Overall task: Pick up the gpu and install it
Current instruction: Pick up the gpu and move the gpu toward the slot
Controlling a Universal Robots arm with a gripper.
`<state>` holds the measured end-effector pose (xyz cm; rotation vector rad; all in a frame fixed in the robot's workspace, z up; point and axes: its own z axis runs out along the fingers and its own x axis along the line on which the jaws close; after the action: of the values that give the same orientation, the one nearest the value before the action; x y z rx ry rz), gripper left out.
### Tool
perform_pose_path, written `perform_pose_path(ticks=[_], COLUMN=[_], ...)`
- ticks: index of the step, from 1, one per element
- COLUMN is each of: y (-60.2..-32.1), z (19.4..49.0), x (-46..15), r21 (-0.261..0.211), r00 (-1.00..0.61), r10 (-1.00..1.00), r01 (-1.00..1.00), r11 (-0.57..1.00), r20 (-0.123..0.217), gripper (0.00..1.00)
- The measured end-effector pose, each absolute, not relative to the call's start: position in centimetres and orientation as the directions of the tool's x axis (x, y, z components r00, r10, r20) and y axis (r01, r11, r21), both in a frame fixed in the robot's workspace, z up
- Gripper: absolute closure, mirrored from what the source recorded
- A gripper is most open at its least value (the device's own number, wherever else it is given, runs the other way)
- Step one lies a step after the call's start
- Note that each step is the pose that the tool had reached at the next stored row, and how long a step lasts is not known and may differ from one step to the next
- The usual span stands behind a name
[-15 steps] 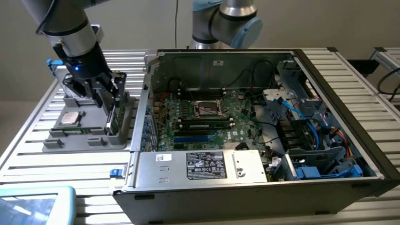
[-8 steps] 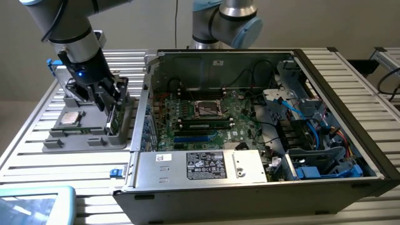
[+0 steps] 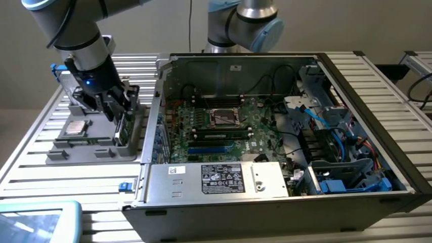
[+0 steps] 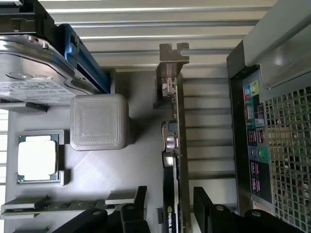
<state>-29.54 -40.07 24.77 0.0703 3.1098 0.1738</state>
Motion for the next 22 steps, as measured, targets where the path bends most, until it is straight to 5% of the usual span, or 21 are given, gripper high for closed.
perform_pose_path(ticks=[19, 22], y=[-40.1, -40.1], z=[23.3, 23.1], x=[-29.4, -29.3], r21=[0.126, 0.127], r00=[-0.998, -0.998], r10=[0.05, 0.052], r01=[0.047, 0.048], r11=[0.991, 0.991], r20=[-0.023, -0.023], gripper=[0.49, 0.58])
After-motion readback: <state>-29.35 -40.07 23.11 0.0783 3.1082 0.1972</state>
